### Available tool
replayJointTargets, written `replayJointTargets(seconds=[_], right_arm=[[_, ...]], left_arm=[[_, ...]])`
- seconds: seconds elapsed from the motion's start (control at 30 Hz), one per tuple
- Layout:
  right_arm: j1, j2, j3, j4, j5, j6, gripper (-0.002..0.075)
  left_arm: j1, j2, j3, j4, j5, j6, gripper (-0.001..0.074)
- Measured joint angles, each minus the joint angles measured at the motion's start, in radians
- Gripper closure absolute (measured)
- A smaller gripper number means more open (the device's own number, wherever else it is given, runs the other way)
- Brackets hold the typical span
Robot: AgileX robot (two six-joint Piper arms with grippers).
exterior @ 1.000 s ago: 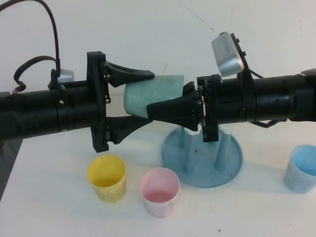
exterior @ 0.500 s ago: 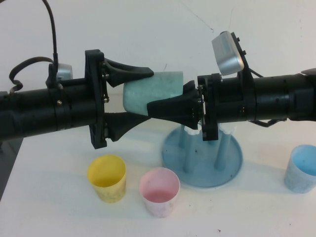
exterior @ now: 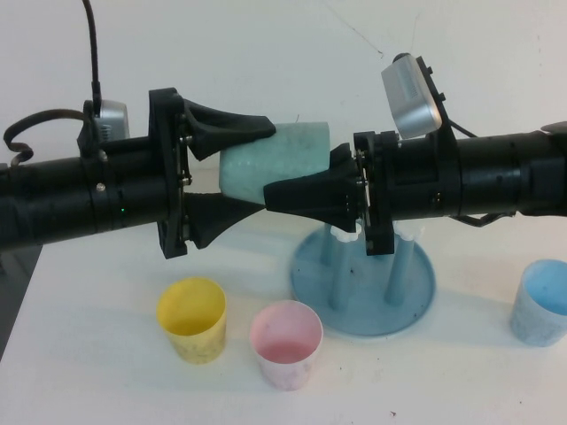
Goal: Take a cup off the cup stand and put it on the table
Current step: Hand over the cup, then place the cup on the table
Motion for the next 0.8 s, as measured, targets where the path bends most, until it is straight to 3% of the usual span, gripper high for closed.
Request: replayJointTargets(seconds=[0.27, 0.47, 0.6, 0.8], right_arm=[[0.003, 0.0, -0.002, -0.002, 0.005, 0.01, 0.0694], [-0.052, -0.036, -0.002, -0.078, 0.007, 0.085, 0.0694], [-0.1, -0.099, -0.002, -0.205, 0.005, 0.188, 0.0695], [-0.108, -0.259, -0.002, -0.576, 0.025, 0.409, 0.0695]], left_arm=[[-0.009, 0.002, 0.0, 0.042, 0.062, 0.085, 0.0055], [0.094, 0.002, 0.0, 0.052, 0.168, 0.137, 0.0084], [0.202, 0.002, 0.0, 0.052, 0.191, 0.195, 0.0206], [0.292, -0.02, 0.0, 0.112, 0.191, 0.409, 0.0638]])
